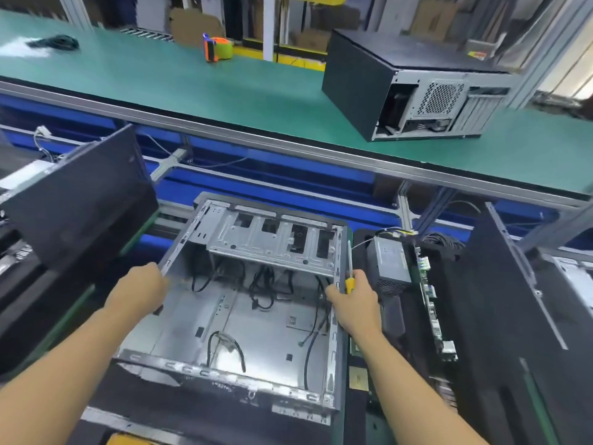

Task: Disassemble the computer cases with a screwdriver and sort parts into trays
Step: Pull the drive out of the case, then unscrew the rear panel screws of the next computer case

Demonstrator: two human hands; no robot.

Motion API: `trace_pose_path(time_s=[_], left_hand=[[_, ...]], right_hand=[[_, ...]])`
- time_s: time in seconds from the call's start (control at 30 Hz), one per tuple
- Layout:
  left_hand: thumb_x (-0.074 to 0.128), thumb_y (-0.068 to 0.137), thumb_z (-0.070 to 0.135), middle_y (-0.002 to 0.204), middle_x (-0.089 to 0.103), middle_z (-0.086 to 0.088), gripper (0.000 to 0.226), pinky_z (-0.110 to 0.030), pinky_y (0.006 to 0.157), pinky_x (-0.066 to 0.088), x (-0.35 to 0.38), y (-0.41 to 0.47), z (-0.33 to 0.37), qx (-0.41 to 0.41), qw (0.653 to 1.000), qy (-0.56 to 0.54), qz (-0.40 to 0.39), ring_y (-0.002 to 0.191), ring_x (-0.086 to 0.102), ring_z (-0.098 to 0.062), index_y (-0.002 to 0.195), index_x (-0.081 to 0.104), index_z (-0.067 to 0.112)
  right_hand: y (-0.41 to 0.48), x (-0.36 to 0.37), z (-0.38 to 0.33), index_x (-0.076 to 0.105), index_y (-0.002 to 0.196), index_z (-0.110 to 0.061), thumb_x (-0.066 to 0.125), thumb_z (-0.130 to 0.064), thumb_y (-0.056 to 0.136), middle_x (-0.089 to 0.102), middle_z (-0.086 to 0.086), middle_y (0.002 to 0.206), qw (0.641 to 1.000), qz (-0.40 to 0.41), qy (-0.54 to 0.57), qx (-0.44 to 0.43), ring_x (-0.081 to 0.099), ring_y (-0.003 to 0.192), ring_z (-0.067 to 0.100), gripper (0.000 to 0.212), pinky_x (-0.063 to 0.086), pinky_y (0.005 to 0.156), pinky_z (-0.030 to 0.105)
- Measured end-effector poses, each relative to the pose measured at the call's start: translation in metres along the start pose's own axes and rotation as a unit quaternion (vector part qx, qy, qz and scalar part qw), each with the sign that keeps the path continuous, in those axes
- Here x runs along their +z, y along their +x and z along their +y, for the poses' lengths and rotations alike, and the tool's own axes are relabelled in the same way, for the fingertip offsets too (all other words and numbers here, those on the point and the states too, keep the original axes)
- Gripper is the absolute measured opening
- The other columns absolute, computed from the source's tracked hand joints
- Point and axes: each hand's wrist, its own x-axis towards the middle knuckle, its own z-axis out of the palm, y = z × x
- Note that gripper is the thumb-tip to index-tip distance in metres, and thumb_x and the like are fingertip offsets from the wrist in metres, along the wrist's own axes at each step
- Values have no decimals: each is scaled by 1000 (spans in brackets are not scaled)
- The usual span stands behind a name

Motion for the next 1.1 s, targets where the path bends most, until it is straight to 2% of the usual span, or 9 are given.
trace_pose_path(time_s=[0.17,0.27,0.4,0.5,0.63,0.73,0.83,1.0,1.1], left_hand=[[43,97,14,81,53,-10,19,-35,69,41,-9,12,12,32,999,19,-2,78,55,-33,105,57,3],[44,98,25,79,54,-8,25,-35,68,40,-8,17,11,49,999,3,-6,73,55,-30,104,57,6],[42,93,68,95,66,3,52,-37,80,48,-13,24,-26,50,970,-206,-115,84,63,-20,96,63,20],[49,100,34,82,75,-4,29,-33,60,53,-11,21,-82,-14,928,-356,-108,59,68,-21,98,67,12],[52,94,11,73,73,-11,16,-27,50,49,11,-9,-168,-25,977,-176,-115,60,69,-29,85,63,4],[46,96,10,88,73,-16,21,-22,53,45,32,-38,-209,-50,972,-63,-219,69,63,-27,78,57,8],[53,97,23,104,70,-13,20,-27,65,47,52,-65,-233,6,964,49,-262,87,63,-26,79,51,14],[71,82,44,102,70,-4,33,-30,81,50,89,-103,-227,91,926,36,-365,94,64,-20,95,68,13],[68,83,53,108,68,-9,49,-36,86,50,115,-115,-213,91,931,66,-346,99,65,-25,103,65,8]], right_hand=[[5,2,-10,44,91,-14,66,-41,81,48,4,74,1000,28,-3,6,39,57,21,35,32,51,32],[7,1,-12,44,95,-17,63,-42,83,56,3,80,999,19,-32,18,45,59,19,34,34,52,31],[-4,-3,-22,39,102,-20,61,-45,91,54,-1,87,993,50,-108,29,52,69,24,35,38,58,35],[-27,4,-41,41,102,-20,58,-39,95,58,0,85,973,154,-164,-53,56,65,31,26,42,58,36],[-70,39,-95,46,100,-23,58,-30,93,52,-3,69,959,119,-185,-181,46,58,30,16,33,54,33],[-101,74,-128,43,99,-24,57,-32,92,46,-6,67,957,8,-194,-214,48,59,28,17,35,52,33],[-125,103,-144,46,96,-21,55,-30,91,50,-2,70,946,-62,-216,-232,50,66,32,13,35,54,35],[-141,123,-152,44,85,-19,54,-28,90,49,1,73,938,-96,-241,-229,48,70,31,14,36,58,35],[-148,125,-156,42,83,-20,53,-27,91,49,0,70,936,-98,-241,-236,50,69,32,16,32,53,33]])
